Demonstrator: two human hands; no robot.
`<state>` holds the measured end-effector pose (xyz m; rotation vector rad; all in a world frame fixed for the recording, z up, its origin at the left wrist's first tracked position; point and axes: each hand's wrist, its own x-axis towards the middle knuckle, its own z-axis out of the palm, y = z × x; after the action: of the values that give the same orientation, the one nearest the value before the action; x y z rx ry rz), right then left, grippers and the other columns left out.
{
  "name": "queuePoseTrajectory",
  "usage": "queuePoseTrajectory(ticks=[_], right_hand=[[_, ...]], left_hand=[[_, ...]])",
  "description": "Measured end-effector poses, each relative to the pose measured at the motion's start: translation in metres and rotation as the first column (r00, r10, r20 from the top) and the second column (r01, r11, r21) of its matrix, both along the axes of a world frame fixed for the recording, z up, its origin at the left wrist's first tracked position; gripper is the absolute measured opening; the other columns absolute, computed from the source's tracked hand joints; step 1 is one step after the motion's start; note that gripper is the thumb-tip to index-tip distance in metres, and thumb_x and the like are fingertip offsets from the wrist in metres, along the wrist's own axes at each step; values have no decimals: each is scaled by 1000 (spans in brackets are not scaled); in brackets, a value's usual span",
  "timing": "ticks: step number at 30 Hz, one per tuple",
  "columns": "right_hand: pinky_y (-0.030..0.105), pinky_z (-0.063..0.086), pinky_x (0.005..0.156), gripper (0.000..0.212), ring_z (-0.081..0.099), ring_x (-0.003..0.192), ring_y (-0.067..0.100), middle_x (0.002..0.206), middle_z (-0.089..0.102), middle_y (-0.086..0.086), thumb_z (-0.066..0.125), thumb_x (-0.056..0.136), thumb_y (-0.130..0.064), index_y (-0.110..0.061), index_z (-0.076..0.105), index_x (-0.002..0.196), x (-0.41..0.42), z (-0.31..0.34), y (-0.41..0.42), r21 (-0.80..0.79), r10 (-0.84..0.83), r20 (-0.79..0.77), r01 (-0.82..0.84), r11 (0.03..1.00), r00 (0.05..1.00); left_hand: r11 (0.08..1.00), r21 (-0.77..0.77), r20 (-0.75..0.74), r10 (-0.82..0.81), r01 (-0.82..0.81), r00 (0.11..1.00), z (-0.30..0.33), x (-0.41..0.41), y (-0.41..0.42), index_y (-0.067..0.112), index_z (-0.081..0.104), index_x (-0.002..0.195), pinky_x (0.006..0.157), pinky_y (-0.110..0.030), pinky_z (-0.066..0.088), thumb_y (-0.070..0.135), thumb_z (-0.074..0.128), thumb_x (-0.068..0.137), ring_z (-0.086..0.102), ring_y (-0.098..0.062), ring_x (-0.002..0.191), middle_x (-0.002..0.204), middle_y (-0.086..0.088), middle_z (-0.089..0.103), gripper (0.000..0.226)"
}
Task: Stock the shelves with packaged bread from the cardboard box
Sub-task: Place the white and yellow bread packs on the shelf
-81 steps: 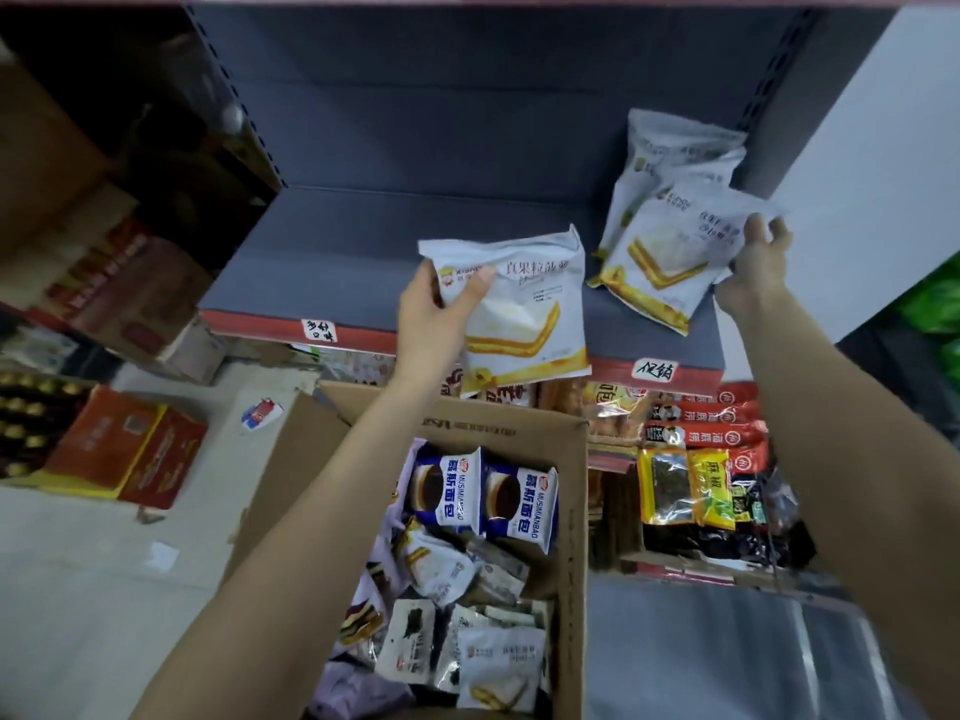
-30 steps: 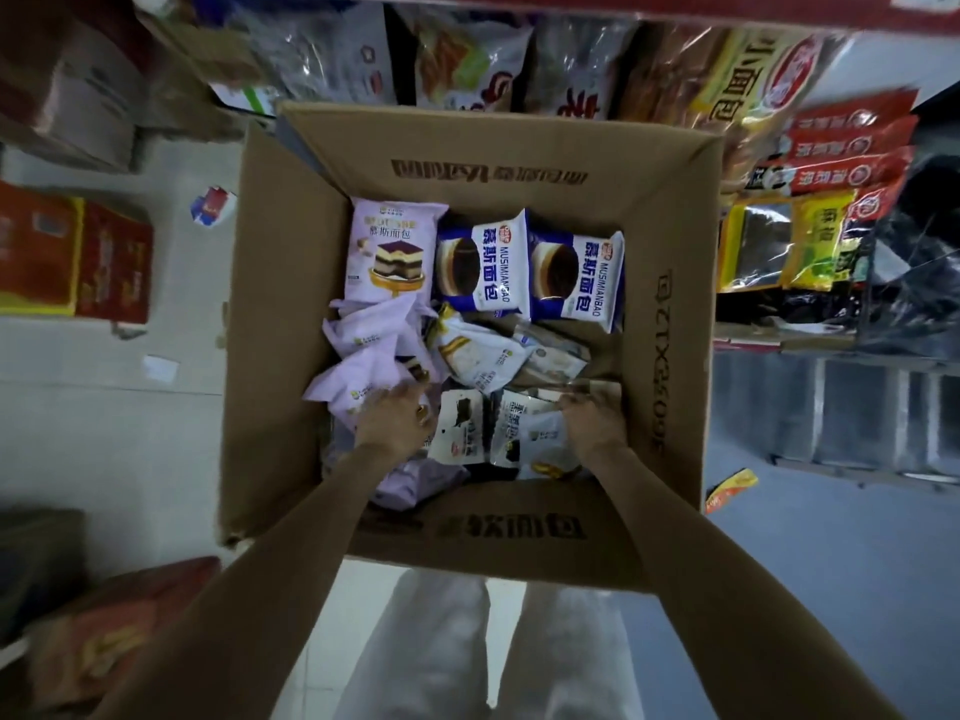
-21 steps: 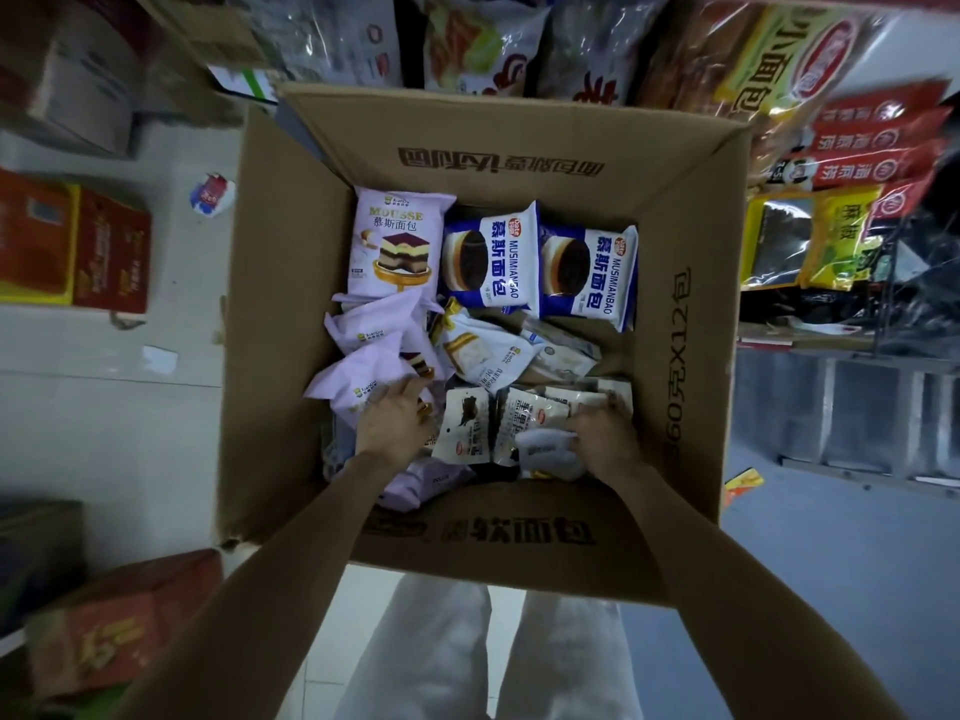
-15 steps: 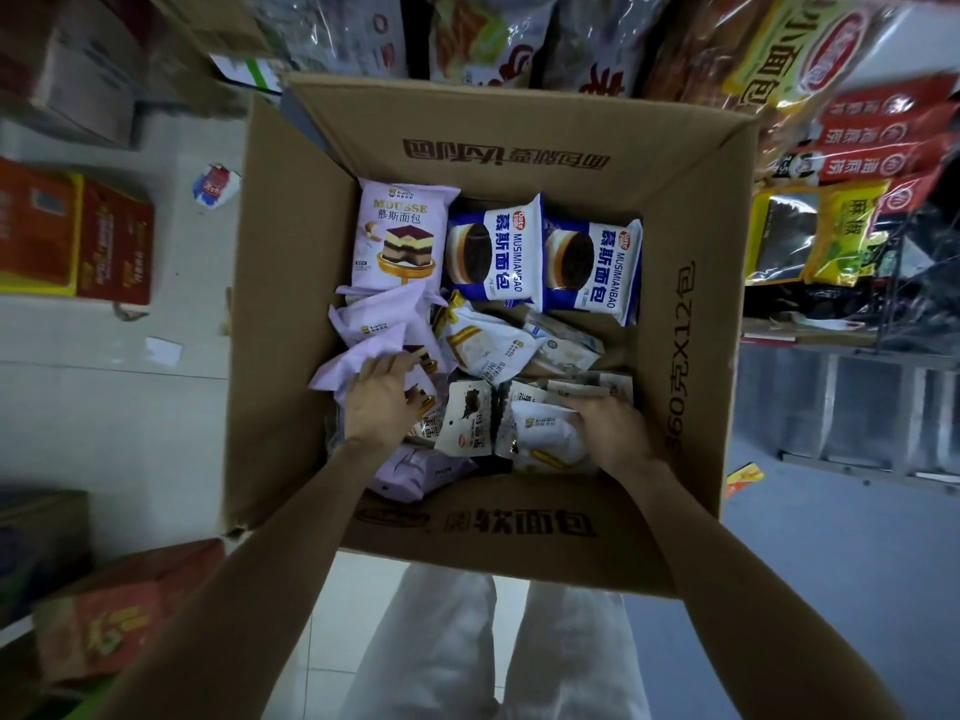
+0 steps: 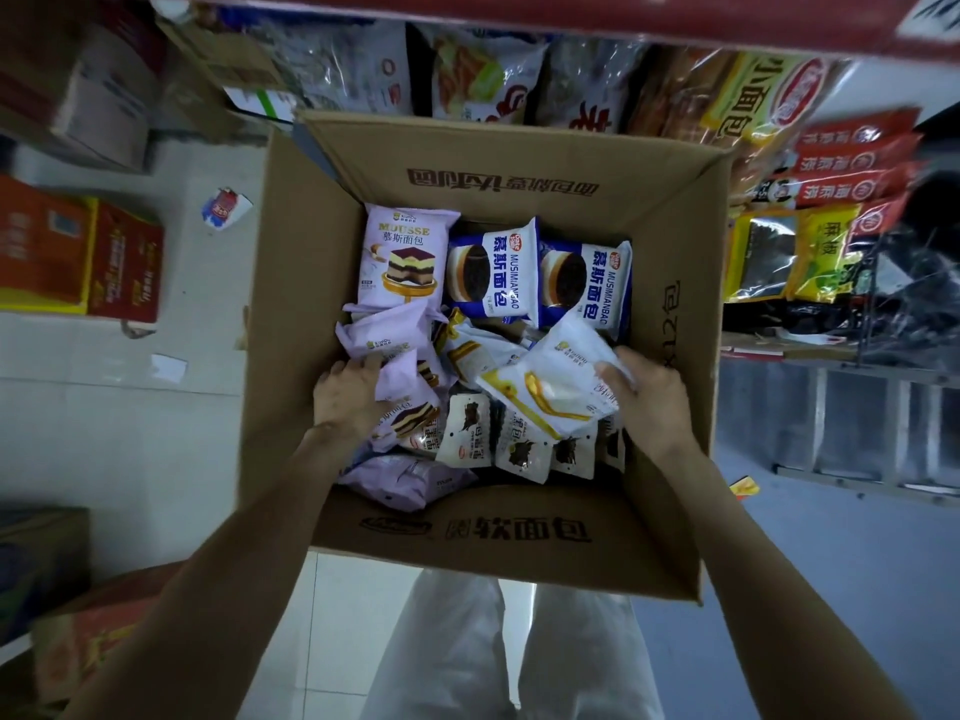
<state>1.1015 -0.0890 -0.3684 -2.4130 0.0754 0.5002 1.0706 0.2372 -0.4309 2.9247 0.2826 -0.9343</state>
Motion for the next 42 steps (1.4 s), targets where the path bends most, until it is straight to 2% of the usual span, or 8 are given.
queuePoseTrajectory(ticks=[5,11,15,18,22,29,34,42], right_hand=[[39,53,74,18,66,89,25,93,69,8,53,96,-21,-8,63,102,18,64,-23,337,-298,-111,318,886,948],[24,47,65,17,61,77,11,88,66,1,50,98,-24,-17,64,105,43,142,-61,474,-472,81,383,793,878],[15,37,54,15,45,58,-5,71,52,-6,47,98,-22,-13,57,91,81,198,-94,452,-498,344,324,831,796],[25,34,59,29,39,62,2,69,44,-2,47,97,-26,1,52,87,120,232,-120,469,-537,505,308,828,676],[31,27,59,24,44,63,12,64,45,-3,42,98,-25,-8,49,83,182,265,-150,215,-349,750,291,932,562],[31,23,72,10,41,76,22,65,57,-1,62,76,-12,-20,59,80,301,230,-153,-468,279,866,479,742,415],[30,24,71,22,34,76,17,67,52,-5,65,73,-4,-24,58,79,333,227,-147,-530,421,847,470,706,323],[36,29,85,2,42,91,22,88,64,1,60,79,-18,-17,62,79,345,209,-150,-452,350,885,390,803,306]], left_hand=[[973,-178,164,176,-147,971,60,7,-10,1,45,132,80,-48,47,32,75,78,55,-44,108,118,-25,57,70],[838,-463,248,435,-289,865,144,31,-48,-1,47,108,68,-41,38,32,75,79,54,-41,98,100,-19,54,52],[624,-693,163,622,-360,766,181,48,-88,5,31,144,94,-49,41,33,72,83,45,-33,126,142,-13,44,79],[489,-814,152,701,-314,697,198,63,-116,16,40,138,75,-38,39,31,73,83,48,-8,74,91,6,53,66],[365,-881,98,763,-301,639,210,80,-143,40,43,92,66,-36,32,31,75,80,24,-1,60,71,15,23,36],[362,-877,94,773,-315,627,216,102,-173,20,39,139,85,-44,47,62,78,63,55,-16,93,108,0,56,95],[337,-870,45,781,-360,623,203,107,-181,25,51,85,74,-41,43,74,77,52,43,-15,79,91,3,42,64],[375,-876,132,793,-305,595,225,126,-204,10,58,111,78,-45,55,69,73,48,66,-24,90,94,-6,68,88]])
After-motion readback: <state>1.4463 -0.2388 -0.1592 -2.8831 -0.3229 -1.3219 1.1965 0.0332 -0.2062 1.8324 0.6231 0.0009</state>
